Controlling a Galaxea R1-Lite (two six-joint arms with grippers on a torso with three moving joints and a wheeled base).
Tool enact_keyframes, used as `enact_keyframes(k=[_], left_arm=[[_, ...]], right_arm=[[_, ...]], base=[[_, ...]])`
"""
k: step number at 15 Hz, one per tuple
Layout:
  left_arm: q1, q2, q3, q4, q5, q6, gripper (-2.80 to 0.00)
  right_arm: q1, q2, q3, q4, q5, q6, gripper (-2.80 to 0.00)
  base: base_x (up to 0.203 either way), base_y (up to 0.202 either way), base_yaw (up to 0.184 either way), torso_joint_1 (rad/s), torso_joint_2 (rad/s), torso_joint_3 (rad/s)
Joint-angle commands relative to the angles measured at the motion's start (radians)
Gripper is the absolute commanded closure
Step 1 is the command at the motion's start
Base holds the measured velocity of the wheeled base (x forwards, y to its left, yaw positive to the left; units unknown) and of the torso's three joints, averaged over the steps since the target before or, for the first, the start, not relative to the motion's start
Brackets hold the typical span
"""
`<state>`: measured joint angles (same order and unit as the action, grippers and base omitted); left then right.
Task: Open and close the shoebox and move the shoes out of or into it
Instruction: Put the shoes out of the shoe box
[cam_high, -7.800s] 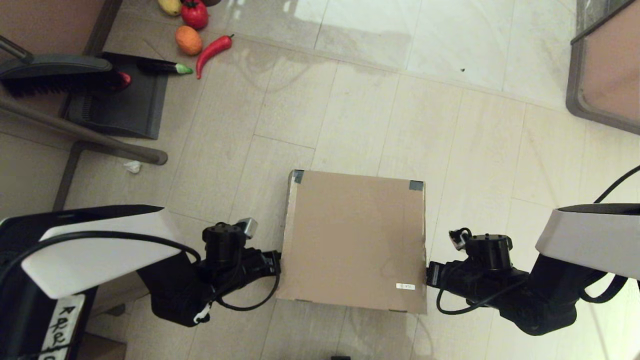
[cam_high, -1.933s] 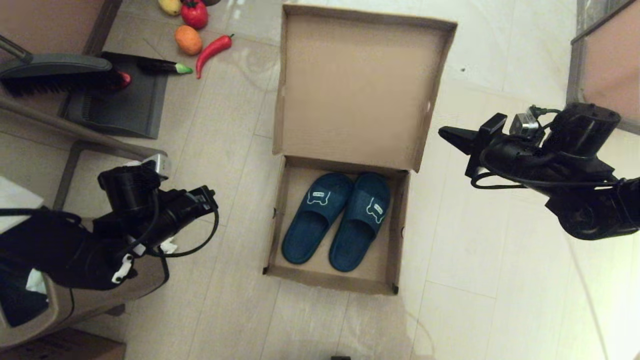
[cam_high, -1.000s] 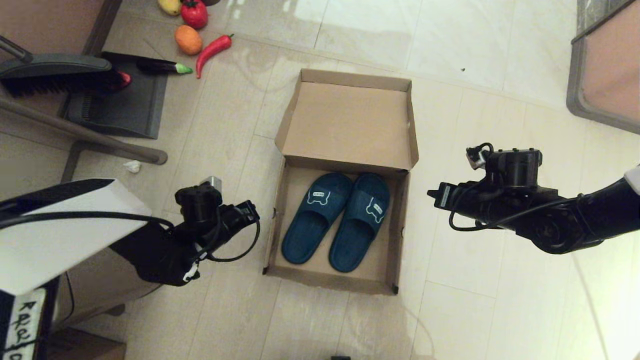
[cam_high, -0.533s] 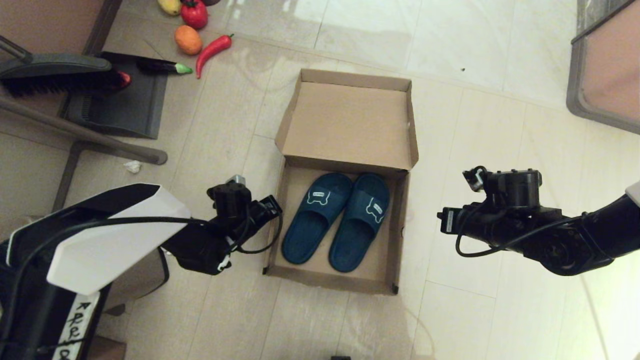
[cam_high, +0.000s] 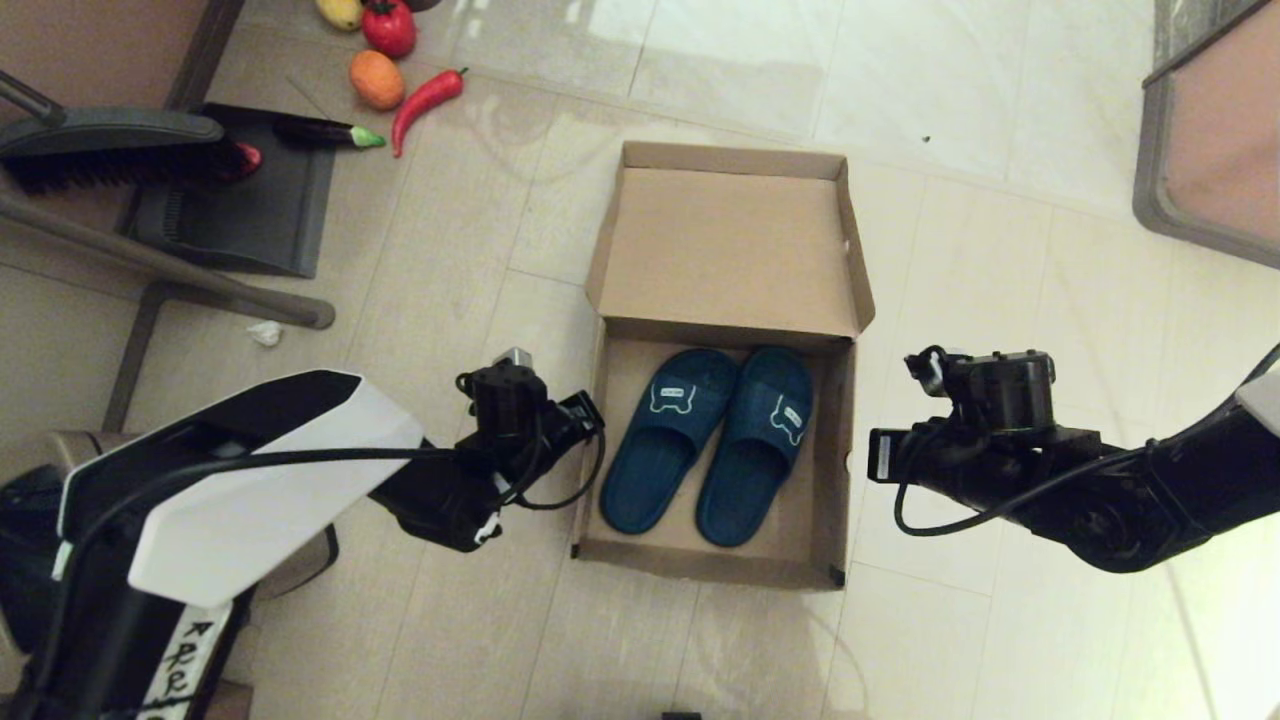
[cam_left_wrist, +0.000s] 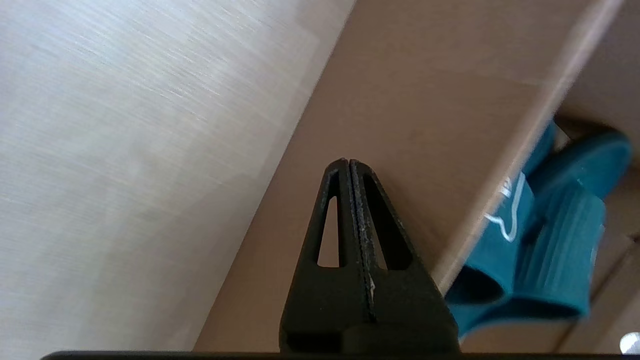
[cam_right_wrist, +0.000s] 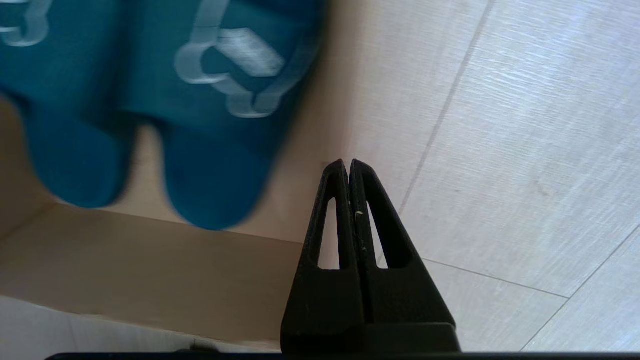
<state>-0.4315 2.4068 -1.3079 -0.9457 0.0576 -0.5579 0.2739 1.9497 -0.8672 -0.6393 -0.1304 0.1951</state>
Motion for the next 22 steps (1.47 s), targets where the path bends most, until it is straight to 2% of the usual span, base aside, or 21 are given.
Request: enact_keyframes(k=[1,4,6,10,13,14,19,22], left_arm=[[-0.036,0.002,-0.001,-0.007,0.023,-0.007,0.00],[-0.083,0.007,-0.007,-0.001,0.067,-0.034,0.00],[-0.073,-0.004,0.016,0.005,0.102,-0.034,0.00],[0.038,-0.130,0.150,0.006,0.121,-0.035,0.00],[0.104,-0.237,0.235,0.022,0.118,-0.034,0.00],[0.118,-0.268,0.255,0.032,0.116,-0.034,0.00],[0.147,-0.391,0.286,0.093,0.123,-0.035,0.00],[0.165,-0.413,0.312,0.095,0.126,-0.036,0.00]], right_arm=[[0.039,0.013,-0.004,-0.006,-0.032,0.002,0.00],[0.070,0.012,0.011,-0.021,-0.076,-0.005,0.00],[0.110,0.005,0.020,-0.007,-0.108,-0.006,0.00],[0.196,0.091,0.003,-0.013,-0.161,0.003,0.00],[0.225,0.179,-0.016,-0.046,-0.188,0.007,0.00],[0.228,0.204,-0.026,-0.062,-0.191,0.007,-2.80],[0.262,0.343,-0.105,-0.210,-0.274,-0.004,-2.80],[0.301,0.346,-0.104,-0.220,-0.279,-0.003,-2.80]], base=[[0.000,0.000,0.000,0.000,0.00,0.000],[0.000,0.000,0.000,0.000,0.00,0.000],[0.000,0.000,0.000,0.000,0.00,0.000],[0.000,0.000,0.000,0.000,0.00,0.000],[0.000,0.000,0.000,0.000,0.00,0.000],[0.000,0.000,0.000,0.000,0.00,0.000],[0.000,0.000,0.000,0.000,0.00,0.000],[0.000,0.000,0.000,0.000,0.00,0.000]])
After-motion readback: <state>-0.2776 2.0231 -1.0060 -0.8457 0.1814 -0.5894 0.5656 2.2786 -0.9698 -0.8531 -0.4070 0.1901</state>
